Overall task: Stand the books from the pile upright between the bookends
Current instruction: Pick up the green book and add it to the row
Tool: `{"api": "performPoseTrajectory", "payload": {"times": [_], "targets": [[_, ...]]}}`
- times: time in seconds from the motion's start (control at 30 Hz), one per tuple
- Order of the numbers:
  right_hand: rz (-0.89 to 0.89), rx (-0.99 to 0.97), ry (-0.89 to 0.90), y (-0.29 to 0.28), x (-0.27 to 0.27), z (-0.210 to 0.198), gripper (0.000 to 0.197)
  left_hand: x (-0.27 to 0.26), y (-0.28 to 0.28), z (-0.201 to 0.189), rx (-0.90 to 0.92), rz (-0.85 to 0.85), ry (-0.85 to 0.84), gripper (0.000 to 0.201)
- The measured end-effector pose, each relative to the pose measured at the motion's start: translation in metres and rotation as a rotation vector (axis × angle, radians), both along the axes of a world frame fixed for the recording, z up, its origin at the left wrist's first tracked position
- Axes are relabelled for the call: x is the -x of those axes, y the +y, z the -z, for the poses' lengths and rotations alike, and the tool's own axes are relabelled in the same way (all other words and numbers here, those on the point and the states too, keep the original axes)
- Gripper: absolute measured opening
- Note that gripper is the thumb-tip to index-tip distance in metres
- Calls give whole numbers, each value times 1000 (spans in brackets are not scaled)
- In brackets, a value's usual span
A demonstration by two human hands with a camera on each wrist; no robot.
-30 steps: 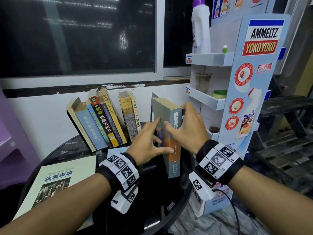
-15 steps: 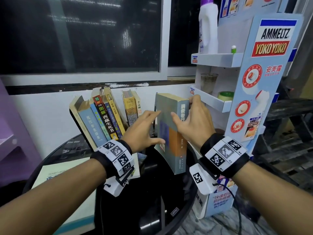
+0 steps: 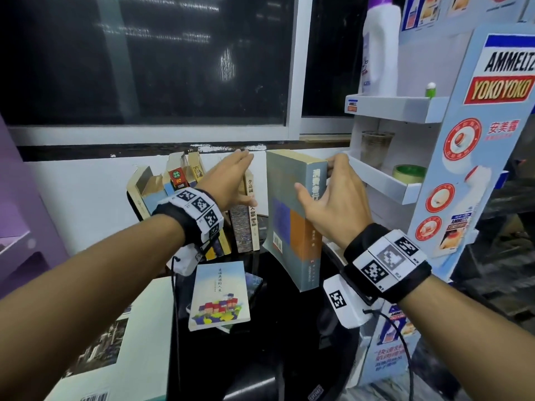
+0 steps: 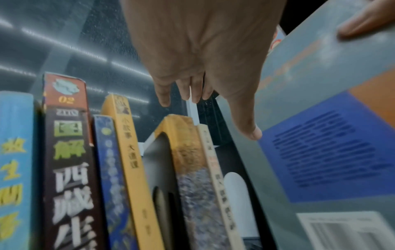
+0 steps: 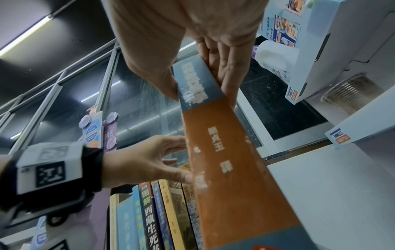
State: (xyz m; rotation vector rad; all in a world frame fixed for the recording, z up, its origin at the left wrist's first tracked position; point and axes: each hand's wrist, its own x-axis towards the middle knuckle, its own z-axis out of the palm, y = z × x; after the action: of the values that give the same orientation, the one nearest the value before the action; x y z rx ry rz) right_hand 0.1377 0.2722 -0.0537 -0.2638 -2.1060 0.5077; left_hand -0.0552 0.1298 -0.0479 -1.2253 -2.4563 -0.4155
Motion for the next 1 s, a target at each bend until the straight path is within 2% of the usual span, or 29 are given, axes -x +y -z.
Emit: {"api": "performPoseTrajectory", "payload": {"times": [0.2,0.4,0.6,0.87,1.0], "targets": [[12,-18,-18,1,14,-9,43,28,4,-8,168,-49,39,108],[21,-25,-8,0,26,-8,44,35,5,-10,228,-93,-8,99],[-2,-19,22,-2,36,-8,43,37,7,-4,228,-123,-66,100],[-1,-27,21,-4,39,-11,43,41,7,1,197,-121,-66,87],[10,-27,24,-3,42,-15,43,42,8,1,188,-118,-68,96]]}}
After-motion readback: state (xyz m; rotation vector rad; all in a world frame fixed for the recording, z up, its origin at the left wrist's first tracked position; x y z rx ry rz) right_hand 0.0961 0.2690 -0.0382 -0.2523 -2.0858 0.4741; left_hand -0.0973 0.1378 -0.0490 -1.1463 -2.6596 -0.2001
